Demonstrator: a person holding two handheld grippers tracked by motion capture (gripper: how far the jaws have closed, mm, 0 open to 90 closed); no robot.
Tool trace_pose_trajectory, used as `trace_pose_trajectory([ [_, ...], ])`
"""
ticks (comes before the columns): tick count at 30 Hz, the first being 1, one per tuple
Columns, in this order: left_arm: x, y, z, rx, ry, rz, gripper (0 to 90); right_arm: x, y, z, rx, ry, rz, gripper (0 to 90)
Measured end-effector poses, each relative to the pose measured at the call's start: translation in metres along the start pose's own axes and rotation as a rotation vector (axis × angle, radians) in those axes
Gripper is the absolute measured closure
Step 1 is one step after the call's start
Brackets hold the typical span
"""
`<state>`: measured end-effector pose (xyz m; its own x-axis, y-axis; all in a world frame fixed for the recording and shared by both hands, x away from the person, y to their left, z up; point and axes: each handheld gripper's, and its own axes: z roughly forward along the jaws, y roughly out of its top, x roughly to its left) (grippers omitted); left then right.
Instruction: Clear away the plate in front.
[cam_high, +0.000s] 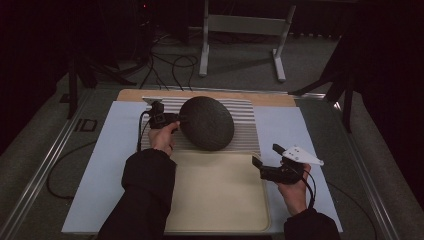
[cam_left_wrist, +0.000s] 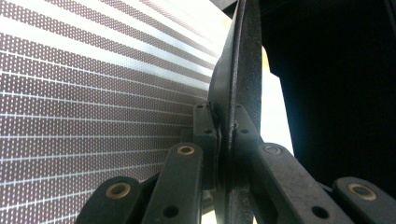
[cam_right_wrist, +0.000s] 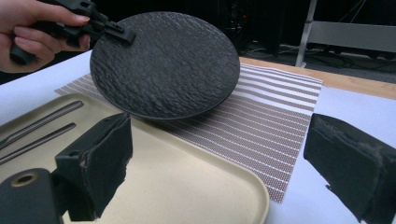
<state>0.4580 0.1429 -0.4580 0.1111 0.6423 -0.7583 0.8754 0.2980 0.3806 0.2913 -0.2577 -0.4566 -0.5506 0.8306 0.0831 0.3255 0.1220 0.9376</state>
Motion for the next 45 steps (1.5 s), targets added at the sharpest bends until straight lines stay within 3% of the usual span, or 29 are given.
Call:
trace_pose_trajectory([
  [20, -0.012, -0.009, -0.015, 0.03, -0.031, 0.055, 85.4, -0.003, 0.001, -0.002, -0.005, -0.008, 0.002, 8.0],
  [27, -0.009, -0.015, -0.018, 0.033, -0.048, 0.041, 85.4, -0.004, 0.001, -0.003, -0.007, -0.012, 0.007, 8.0],
  [45, -0.006, -0.031, -0.026, 0.068, -0.056, 0.072, 85.4, -0.007, 0.001, -0.005, -0.01, -0.019, 0.014, 8.0],
])
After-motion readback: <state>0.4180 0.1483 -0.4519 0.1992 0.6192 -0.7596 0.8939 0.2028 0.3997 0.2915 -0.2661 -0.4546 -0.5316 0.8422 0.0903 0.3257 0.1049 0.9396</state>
